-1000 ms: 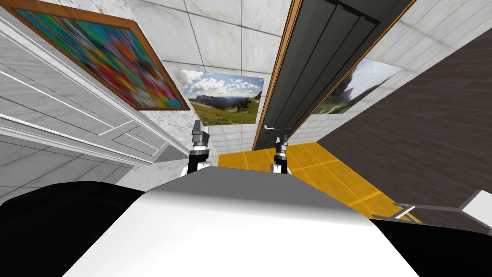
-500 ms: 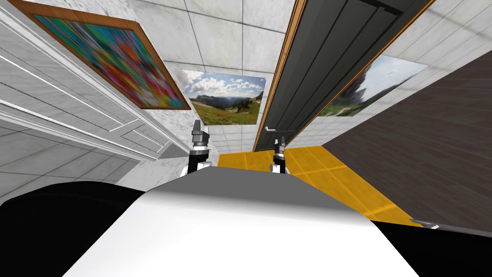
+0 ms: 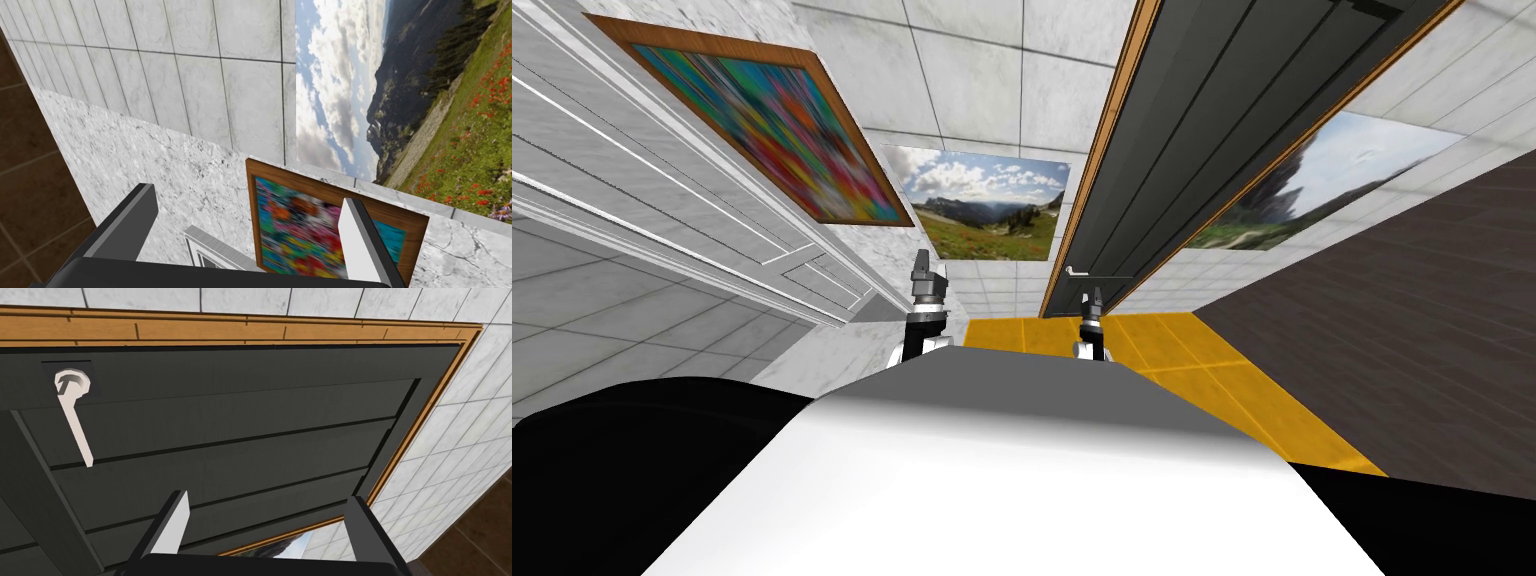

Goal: Pull the door open

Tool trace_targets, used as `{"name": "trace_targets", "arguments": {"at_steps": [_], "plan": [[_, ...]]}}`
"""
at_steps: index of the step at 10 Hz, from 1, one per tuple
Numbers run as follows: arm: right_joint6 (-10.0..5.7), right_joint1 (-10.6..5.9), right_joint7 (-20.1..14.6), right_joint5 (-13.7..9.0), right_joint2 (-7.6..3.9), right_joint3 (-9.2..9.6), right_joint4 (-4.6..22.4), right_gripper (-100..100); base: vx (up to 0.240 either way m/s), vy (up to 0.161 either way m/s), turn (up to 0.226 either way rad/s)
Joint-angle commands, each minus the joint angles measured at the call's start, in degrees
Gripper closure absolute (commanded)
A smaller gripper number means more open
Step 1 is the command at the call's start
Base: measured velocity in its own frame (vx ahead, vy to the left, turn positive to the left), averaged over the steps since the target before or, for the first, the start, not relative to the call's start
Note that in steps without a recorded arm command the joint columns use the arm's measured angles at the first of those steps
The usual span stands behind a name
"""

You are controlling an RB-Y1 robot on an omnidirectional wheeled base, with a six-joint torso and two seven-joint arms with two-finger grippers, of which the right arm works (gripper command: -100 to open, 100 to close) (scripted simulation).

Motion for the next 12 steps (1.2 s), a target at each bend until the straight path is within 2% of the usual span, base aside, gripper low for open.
{"name": "trace_targets", "arguments": {"at_steps": [1, 2, 4, 5, 8, 9, 11, 12], "plan": [[-0.09, -0.99, -0.04, -0.06, -0.1, -0.22, 2.8, -100, 0.038, -0.058, 0.082], [-0.09, -0.99, -0.04, -0.06, -0.1, -0.22, 2.8, -100, 0.038, -0.047, 0.055], [-0.58, -2.59, -0.28, -0.2, -0.4, -0.61, 6.53, -100, 0.049, -0.069, 0.116], [-0.58, -2.59, -0.28, -0.2, -0.4, -0.61, 7.17, -100, 0.025, -0.072, 0.085], [-1.28, -4.93, -0.63, -0.41, -0.81, -1.18, 12.99, -100, 0.037, -0.088, 0.141], [-1.28, -4.93, -0.63, -0.41, -0.81, -1.18, 13.59, -100, 0.031, -0.08, 0.038], [-1.73, -6.42, -0.85, -0.54, -1.06, -1.55, 17.41, -100, 0.027, -0.078, 0.121], [-1.73, -6.42, -0.85, -0.54, -1.06, -1.55, 17.7, -100, 0.026, -0.061, 0.05]]}}
